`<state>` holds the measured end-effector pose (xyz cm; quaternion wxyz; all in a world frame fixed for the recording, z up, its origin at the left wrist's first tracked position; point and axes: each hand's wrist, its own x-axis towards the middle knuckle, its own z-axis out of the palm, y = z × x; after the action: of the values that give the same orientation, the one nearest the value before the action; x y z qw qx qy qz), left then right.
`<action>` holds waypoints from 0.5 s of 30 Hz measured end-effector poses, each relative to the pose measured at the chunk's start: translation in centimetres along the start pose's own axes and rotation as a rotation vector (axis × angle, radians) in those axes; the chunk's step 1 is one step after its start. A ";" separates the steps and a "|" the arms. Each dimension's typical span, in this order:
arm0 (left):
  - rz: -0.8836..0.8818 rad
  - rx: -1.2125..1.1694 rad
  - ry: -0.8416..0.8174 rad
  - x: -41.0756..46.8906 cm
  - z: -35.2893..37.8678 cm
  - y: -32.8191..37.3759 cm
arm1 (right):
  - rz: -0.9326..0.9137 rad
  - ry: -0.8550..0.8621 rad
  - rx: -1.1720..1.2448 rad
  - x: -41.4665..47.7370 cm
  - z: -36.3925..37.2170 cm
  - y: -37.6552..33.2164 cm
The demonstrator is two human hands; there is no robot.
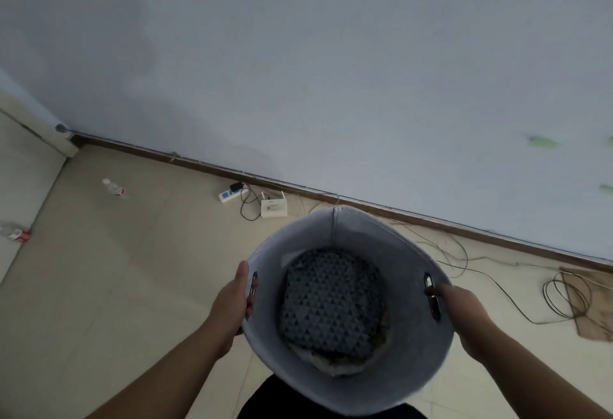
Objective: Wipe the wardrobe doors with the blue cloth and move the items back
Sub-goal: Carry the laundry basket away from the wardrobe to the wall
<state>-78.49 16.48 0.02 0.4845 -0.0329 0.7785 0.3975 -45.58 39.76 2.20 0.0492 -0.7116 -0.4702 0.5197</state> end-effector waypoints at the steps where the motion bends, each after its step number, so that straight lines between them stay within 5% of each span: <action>1: -0.002 0.005 -0.001 1.2 -0.2 1.5 | 0.005 -0.001 -0.001 0.7 0.6 -1.4; 15: -0.080 0.092 0.044 17.0 3.1 15.6 | 0.037 -0.058 -0.052 16.9 6.4 -14.9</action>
<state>-92.03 34.78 -4.78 0.4840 -0.0505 0.8043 0.3410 -59.49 57.51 -4.08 0.0075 -0.7057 -0.4715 0.5288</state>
